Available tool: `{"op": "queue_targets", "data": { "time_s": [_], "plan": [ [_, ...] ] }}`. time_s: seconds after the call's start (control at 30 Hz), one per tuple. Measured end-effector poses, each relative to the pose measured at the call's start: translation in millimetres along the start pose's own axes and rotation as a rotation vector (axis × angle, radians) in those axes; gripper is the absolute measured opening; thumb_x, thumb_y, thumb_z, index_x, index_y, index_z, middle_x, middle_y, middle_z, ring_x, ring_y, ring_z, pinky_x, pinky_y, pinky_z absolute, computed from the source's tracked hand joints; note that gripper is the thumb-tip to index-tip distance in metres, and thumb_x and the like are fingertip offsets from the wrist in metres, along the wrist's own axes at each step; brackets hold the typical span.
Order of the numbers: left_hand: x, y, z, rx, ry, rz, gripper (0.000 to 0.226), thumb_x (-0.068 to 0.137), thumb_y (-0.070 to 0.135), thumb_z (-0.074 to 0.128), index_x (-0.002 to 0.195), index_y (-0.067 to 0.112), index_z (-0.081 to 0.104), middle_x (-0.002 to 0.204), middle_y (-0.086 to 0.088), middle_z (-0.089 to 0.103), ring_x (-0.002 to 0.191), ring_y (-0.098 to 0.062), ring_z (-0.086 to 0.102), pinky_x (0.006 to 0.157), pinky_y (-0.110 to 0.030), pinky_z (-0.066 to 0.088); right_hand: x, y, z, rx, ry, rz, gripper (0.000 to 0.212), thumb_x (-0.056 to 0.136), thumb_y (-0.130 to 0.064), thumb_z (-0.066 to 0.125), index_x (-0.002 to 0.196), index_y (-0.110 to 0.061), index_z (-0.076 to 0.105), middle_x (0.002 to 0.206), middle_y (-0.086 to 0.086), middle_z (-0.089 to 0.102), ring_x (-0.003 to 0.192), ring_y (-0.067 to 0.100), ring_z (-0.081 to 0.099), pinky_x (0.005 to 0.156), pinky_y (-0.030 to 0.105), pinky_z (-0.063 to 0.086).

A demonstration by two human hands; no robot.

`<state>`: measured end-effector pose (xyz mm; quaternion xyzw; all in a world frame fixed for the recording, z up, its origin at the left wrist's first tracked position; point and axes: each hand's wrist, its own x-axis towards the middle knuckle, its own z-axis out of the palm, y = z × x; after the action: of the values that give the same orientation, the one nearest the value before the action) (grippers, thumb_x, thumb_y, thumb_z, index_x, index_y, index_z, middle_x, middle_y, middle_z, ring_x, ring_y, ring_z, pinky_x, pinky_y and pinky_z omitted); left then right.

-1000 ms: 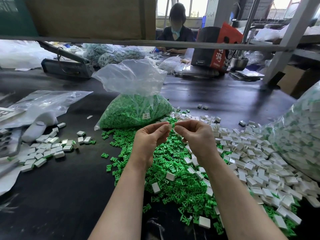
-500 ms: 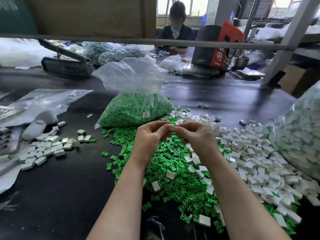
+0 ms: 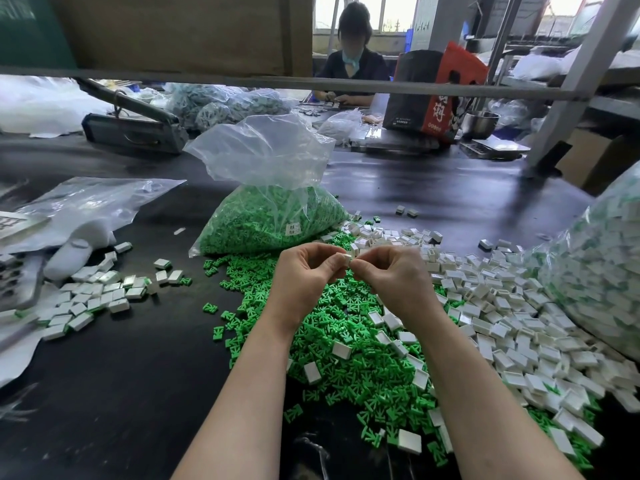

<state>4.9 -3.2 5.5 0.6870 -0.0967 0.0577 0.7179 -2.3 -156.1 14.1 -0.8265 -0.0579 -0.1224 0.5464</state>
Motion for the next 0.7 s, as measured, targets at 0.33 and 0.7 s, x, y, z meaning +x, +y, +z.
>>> {"op": "queue_targets", "data": {
  "time_s": [0.33, 0.7],
  "plan": [
    [-2.6, 3.8, -0.7, 0.045, -0.033, 0.026, 0.006, 0.086, 0.005, 0.070, 0.087, 0.009, 0.073, 0.077, -0.005, 0.075, 0.073, -0.015, 0.071, 0.070, -0.021, 0.056, 0.6, 1.4, -3.1, -0.038, -0.019, -0.055, 0.007, 0.083, -0.014, 0.077, 0.077, -0.014, 0.073, 0.065, -0.004, 0.069, 0.052, -0.001, 0.058, 0.052, 0.014, 0.044],
    [-1.9, 1.4, -1.9, 0.094, -0.046, 0.023, 0.006, 0.087, 0.006, 0.070, 0.089, 0.010, 0.073, 0.079, -0.006, 0.075, 0.077, -0.018, 0.072, 0.073, -0.023, 0.057, 1.5, 2.2, -2.8, -0.124, -0.018, -0.094, 0.008, 0.083, -0.013, 0.077, 0.083, -0.005, 0.075, 0.072, 0.004, 0.071, 0.063, 0.016, 0.065, 0.057, 0.018, 0.050]
  ]
}}
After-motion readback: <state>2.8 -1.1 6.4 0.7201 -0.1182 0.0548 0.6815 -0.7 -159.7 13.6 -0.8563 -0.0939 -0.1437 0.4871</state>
